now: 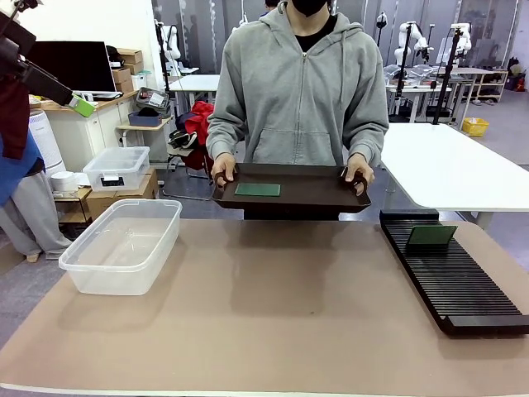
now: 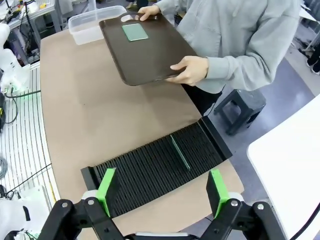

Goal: Sort PCBs into racks and boxes based on the side picked up.
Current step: Pick up the Blank PCB handed by the Human.

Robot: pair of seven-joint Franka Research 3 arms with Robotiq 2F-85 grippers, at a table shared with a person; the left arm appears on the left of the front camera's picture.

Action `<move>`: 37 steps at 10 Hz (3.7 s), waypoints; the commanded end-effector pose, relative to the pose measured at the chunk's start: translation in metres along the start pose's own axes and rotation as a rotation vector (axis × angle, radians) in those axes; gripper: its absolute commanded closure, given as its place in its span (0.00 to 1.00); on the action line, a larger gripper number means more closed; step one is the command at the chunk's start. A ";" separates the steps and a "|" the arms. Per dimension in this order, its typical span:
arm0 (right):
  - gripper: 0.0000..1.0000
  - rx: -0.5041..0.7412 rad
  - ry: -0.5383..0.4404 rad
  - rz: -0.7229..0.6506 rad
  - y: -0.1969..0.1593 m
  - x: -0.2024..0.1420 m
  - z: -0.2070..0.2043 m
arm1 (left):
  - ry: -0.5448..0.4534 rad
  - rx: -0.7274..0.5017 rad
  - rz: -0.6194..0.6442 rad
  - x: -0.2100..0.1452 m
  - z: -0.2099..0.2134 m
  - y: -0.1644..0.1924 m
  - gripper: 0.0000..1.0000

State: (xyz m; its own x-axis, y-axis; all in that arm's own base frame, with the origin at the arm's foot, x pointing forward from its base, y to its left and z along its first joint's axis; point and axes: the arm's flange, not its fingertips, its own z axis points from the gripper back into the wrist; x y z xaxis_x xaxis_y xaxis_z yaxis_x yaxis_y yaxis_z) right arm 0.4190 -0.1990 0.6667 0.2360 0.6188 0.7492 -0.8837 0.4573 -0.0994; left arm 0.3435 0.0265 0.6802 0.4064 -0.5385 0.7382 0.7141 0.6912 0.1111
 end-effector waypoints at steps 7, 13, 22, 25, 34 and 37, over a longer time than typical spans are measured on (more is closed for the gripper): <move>0.07 -0.006 -0.006 -0.014 0.005 -0.001 0.001 | -0.010 -0.001 -0.001 -0.002 -0.001 0.000 0.00; 0.07 -0.006 -0.006 -0.014 0.005 -0.001 0.001 | -0.010 -0.001 -0.001 -0.002 -0.001 0.000 0.00; 0.07 -0.006 -0.006 -0.014 0.005 -0.001 0.001 | -0.010 -0.001 -0.001 -0.002 -0.001 0.000 0.00; 0.07 -0.006 -0.006 -0.014 0.005 -0.001 0.001 | -0.010 -0.001 -0.001 -0.002 -0.001 0.000 0.00; 0.07 -0.006 -0.006 -0.014 0.005 -0.001 0.001 | -0.010 -0.001 -0.001 -0.002 -0.001 0.000 0.00; 0.07 -0.006 -0.006 -0.014 0.005 -0.001 0.001 | -0.010 -0.001 -0.001 -0.002 -0.001 0.000 0.00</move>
State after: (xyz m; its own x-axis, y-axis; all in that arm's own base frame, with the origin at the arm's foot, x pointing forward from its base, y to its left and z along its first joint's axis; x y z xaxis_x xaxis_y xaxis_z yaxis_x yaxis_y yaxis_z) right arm 0.4142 -0.1973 0.6658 0.2445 0.6081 0.7552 -0.8793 0.4673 -0.0917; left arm 0.3435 0.0265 0.6802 0.4064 -0.5385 0.7382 0.7141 0.6912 0.1111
